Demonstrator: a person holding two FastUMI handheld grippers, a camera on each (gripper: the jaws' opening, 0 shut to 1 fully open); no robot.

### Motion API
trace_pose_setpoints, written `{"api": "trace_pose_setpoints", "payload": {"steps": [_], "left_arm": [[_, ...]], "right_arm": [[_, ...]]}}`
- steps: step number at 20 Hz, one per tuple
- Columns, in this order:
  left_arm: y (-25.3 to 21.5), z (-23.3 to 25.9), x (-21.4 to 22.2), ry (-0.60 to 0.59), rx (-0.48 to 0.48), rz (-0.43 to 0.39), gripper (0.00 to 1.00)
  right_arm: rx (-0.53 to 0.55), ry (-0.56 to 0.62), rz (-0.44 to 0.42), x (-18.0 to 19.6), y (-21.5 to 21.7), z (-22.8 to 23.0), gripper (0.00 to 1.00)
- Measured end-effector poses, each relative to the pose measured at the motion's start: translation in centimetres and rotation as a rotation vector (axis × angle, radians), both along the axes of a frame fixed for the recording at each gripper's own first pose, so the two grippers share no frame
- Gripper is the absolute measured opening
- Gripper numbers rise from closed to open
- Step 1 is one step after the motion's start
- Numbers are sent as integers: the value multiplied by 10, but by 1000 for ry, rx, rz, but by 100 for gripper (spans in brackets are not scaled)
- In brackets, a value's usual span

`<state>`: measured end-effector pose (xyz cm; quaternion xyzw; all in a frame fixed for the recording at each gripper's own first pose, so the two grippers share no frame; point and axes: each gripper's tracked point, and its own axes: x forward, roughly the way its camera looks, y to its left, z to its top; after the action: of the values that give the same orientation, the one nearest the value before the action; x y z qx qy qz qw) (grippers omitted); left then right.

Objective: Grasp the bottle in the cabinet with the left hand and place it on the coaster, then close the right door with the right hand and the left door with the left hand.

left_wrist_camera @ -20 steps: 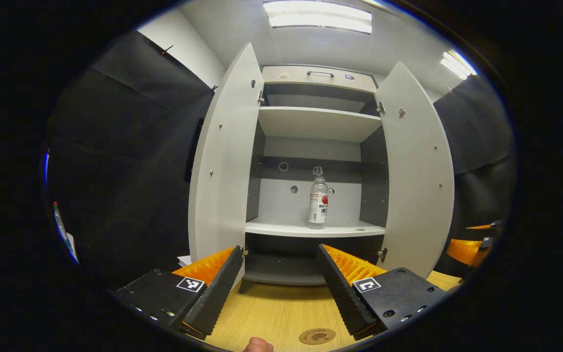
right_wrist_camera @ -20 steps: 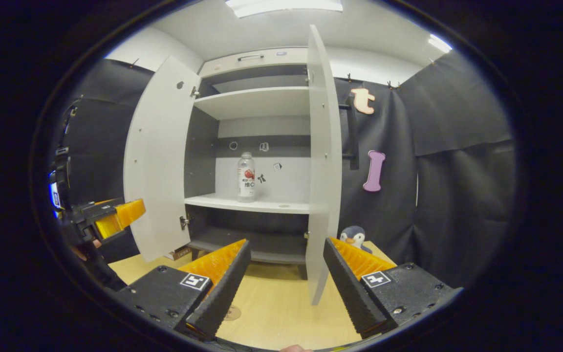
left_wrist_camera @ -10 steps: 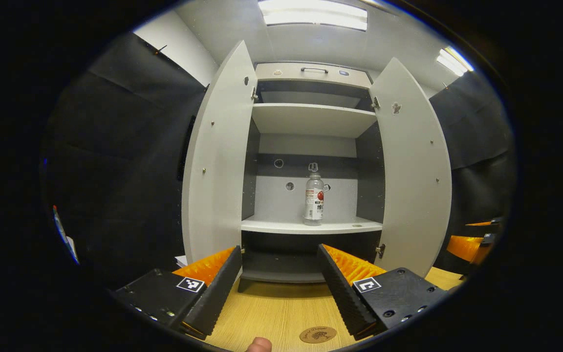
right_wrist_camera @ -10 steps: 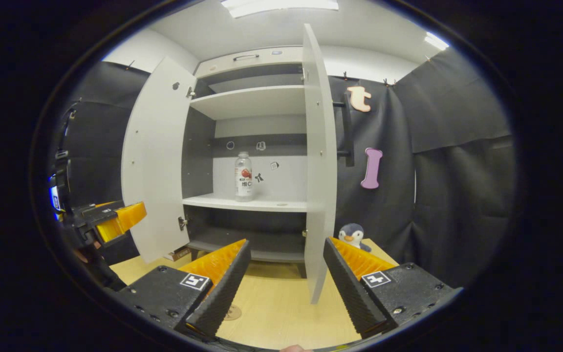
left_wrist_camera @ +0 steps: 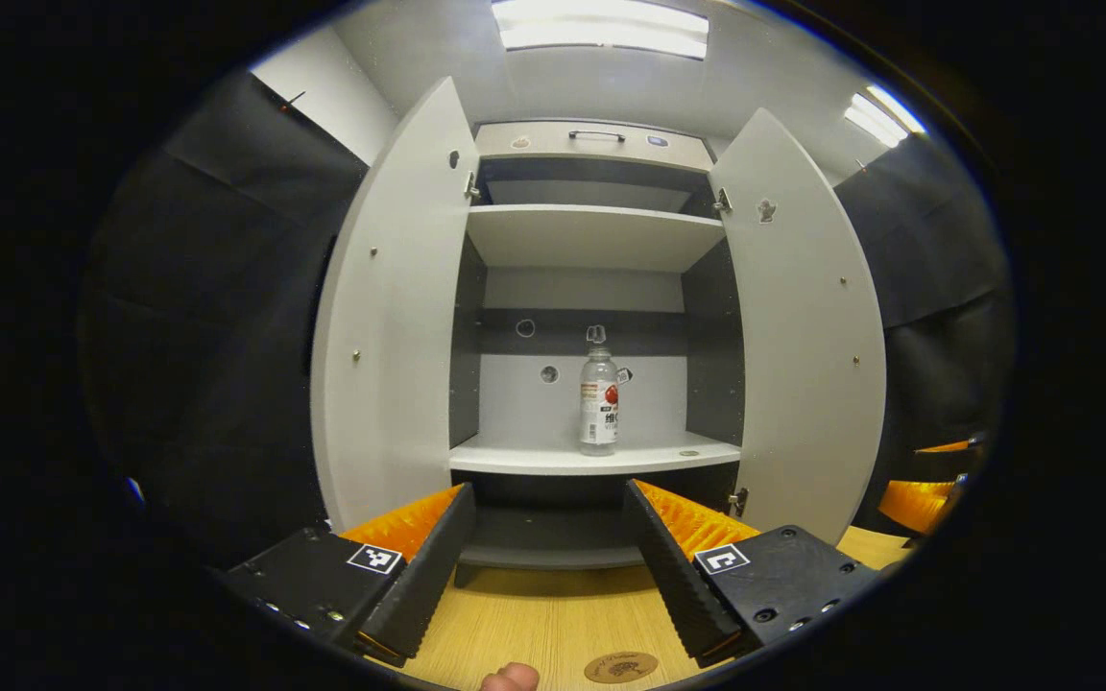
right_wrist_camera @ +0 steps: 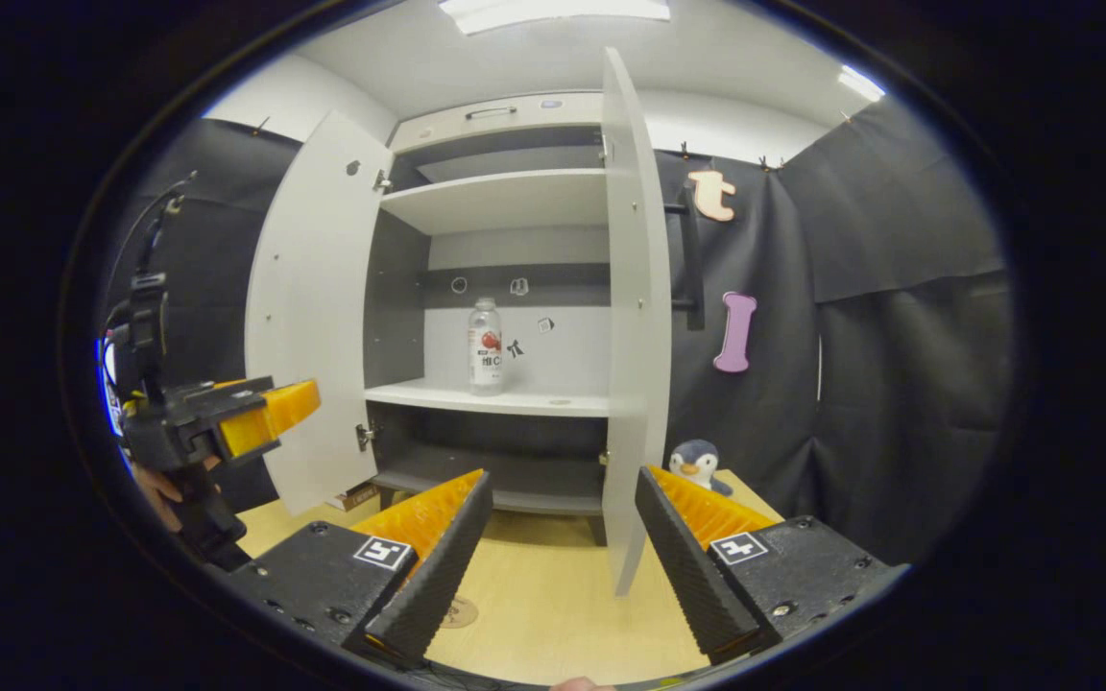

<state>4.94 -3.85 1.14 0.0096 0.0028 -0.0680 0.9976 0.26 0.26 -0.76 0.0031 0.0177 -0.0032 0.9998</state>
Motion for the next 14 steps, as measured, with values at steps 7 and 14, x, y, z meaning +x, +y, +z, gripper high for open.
{"api": "trace_pose_setpoints", "payload": {"steps": [7, 14], "left_arm": [[-49, 19, 94, -6, -47, -80, 95], [-85, 12, 209, 30, 0, -118, 95]], "right_arm": [[-9, 14, 11, -2, 0, -1, 98], [-4, 27, -52, -9, -9, 0, 99]]}}
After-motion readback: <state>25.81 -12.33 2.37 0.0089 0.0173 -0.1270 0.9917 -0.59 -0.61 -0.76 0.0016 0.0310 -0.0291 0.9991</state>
